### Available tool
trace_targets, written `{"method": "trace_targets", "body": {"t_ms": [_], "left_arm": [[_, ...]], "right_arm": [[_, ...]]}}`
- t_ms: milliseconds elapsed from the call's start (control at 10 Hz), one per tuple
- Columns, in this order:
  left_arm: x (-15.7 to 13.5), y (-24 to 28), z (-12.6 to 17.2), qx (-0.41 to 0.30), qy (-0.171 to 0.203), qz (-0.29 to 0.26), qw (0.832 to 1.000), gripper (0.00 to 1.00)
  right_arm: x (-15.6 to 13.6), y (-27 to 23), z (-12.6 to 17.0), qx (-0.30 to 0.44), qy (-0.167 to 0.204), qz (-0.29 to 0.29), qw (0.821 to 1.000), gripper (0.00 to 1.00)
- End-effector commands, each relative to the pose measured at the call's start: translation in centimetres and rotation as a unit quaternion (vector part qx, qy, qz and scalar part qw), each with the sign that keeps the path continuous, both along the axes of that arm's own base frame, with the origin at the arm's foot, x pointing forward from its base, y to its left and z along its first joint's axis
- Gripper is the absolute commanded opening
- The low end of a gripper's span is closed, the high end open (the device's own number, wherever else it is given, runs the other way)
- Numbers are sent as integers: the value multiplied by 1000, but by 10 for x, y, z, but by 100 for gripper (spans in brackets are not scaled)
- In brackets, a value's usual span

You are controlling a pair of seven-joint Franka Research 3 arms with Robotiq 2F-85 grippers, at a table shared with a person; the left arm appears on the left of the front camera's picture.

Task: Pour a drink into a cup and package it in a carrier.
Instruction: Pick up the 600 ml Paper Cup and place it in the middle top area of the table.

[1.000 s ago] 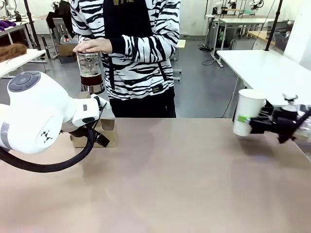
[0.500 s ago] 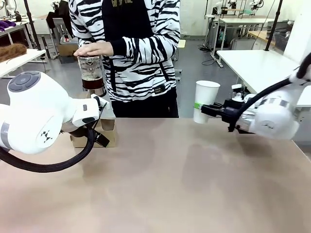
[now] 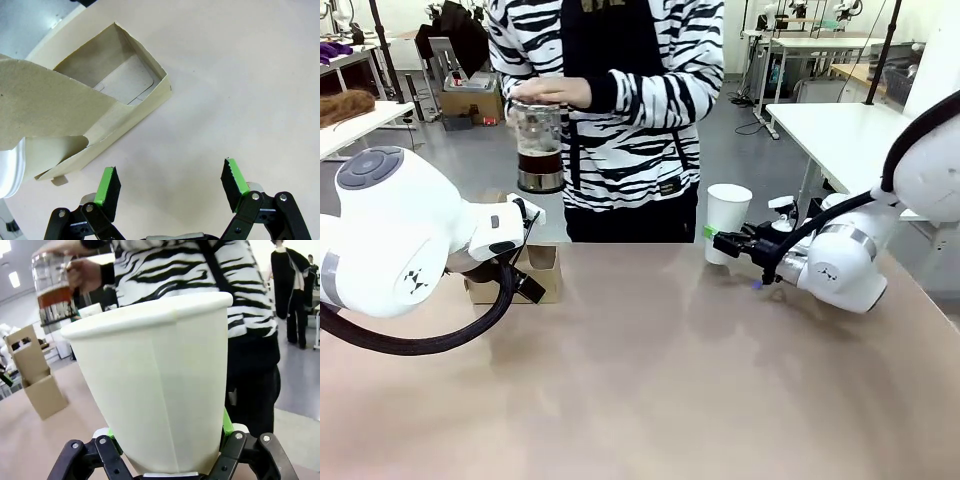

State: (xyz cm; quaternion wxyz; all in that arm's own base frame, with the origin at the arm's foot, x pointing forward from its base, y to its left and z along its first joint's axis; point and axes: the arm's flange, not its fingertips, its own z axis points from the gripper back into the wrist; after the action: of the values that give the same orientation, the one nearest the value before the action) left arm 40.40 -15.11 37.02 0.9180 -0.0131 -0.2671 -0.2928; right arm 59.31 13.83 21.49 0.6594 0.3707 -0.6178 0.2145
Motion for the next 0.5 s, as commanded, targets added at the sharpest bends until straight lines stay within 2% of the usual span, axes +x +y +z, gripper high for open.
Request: {"method": "trace_targets", "body": {"t_ms": [0,100,400], "left_arm": [[0,0,0,-1,0,0,1000,100],[0,0,0,-1,0,0,1000,100],[0,0,0,-1,0,0,1000,100]], "right_arm": [[-2,-1,9,3,-76,-12,997,81],[0,0,0,0,0,0,1000,81],[0,0,0,0,0,0,1000,81]]}}
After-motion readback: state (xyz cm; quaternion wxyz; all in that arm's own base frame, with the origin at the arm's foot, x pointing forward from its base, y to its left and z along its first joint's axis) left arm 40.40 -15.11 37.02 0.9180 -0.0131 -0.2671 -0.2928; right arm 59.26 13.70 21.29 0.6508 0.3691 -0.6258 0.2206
